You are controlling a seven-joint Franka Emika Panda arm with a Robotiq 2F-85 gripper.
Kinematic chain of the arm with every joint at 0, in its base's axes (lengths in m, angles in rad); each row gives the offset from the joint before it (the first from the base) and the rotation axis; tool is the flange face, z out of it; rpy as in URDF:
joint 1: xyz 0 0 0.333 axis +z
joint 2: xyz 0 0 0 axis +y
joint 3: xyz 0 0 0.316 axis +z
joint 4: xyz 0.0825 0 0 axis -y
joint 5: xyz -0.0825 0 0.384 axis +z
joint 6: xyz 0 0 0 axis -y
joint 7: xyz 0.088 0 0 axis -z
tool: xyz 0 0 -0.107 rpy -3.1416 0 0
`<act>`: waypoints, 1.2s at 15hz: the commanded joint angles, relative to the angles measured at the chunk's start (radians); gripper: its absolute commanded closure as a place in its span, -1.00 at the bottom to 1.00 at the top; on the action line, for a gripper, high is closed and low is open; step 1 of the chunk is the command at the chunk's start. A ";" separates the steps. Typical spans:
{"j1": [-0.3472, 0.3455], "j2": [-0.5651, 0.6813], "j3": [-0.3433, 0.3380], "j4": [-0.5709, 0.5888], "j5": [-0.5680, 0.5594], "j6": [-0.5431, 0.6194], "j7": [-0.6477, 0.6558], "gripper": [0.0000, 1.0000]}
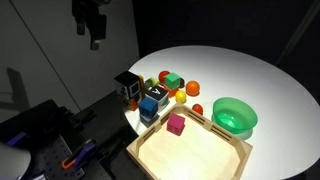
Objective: Pick up the plushy cube with letter D and put it in the crate
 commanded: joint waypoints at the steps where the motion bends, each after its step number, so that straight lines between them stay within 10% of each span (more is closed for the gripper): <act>1: -0.019 0.001 0.017 0.003 0.004 -0.004 -0.005 -1.00; 18: -0.040 0.106 0.073 -0.002 -0.165 0.304 0.063 -1.00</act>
